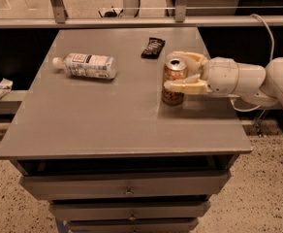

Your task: Place orange can upright

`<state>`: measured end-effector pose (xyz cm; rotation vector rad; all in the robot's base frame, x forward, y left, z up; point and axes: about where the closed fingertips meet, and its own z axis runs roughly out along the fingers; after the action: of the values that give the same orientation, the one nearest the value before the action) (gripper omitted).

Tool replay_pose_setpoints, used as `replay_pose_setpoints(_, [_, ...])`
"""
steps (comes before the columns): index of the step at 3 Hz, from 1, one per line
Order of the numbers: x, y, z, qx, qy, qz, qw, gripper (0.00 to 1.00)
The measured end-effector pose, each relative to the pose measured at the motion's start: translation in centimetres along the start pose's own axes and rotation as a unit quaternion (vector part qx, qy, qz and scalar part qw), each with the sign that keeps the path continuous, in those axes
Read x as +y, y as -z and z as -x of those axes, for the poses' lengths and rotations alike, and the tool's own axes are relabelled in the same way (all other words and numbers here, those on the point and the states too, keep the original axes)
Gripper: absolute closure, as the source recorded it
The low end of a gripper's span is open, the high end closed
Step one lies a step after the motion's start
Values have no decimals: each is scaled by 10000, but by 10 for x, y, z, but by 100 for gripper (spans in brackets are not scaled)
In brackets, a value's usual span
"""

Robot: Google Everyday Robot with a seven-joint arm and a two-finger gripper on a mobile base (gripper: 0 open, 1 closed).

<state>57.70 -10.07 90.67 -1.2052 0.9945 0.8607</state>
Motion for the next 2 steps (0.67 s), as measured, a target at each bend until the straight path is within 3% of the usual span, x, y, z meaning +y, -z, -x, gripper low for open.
replay_pose_setpoints(1, [6, 11, -3, 107, -35, -1, 9999, 0])
replay_pose_setpoints(2, [11, 23, -2, 276, -55, -3, 9996, 0])
